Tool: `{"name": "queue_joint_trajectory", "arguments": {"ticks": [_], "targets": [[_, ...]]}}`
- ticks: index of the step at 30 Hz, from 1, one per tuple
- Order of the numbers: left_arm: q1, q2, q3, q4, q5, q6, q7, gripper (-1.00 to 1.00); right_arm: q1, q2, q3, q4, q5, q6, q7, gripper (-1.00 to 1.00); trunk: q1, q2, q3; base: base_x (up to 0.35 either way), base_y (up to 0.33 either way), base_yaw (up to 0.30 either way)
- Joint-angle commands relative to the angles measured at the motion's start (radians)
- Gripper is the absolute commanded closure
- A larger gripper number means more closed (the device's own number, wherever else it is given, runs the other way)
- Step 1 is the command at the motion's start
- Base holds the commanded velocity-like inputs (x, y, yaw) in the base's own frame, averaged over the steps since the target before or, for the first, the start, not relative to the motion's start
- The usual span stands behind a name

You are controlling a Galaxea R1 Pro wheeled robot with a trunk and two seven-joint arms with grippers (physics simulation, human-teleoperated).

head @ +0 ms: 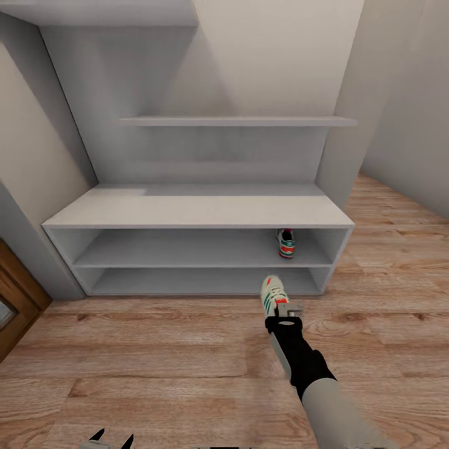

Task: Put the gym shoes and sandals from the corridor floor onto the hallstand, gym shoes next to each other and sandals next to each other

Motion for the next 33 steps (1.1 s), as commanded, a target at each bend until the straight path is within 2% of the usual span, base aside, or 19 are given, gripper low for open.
{"name": "queue_joint_trajectory", "arguments": {"ticks": [1, 11, 16, 18, 23, 33], "targets": [[-0.001, 0.000, 0.005, 0.001, 0.004, 0.001, -0.010, -1.00, -0.006, 0.001, -0.003, -0.001, 0.008, 0.008, -0.006, 1.00, 0.000, 0.000, -0.001, 0.000, 0.000, 0.000], [-0.001, 0.000, 0.006, 0.001, 0.004, 0.000, -0.011, -1.00, -0.065, 0.001, -0.002, -0.003, 0.004, 0.010, -0.038, 1.00, 0.000, 0.000, -0.001, 0.000, 0.000, 0.000], [-0.001, -0.001, 0.006, 0.001, 0.004, 0.001, -0.010, -1.00, -0.072, 0.001, -0.002, -0.002, -0.033, 0.010, -0.039, 1.00, 0.000, 0.000, -0.001, 0.000, 0.000, 0.000], [-0.001, -0.002, 0.006, 0.001, 0.004, 0.001, -0.010, -1.00, -0.073, 0.001, -0.002, 0.001, -0.066, 0.010, -0.039, 1.00, 0.000, 0.000, -0.001, 0.000, 0.000, 0.000], [-0.001, -0.002, 0.006, 0.001, 0.004, 0.001, -0.010, -1.00, -0.074, 0.001, 0.001, 0.006, -0.117, 0.010, -0.039, 1.00, 0.000, 0.000, -0.001, 0.000, 0.000, 0.000], [-0.001, -0.002, 0.006, 0.001, 0.004, 0.001, -0.009, -1.00, -0.074, 0.001, 0.002, 0.005, -0.138, 0.010, -0.040, 1.00, 0.000, 0.000, -0.001, 0.000, 0.000, 0.000]]}}
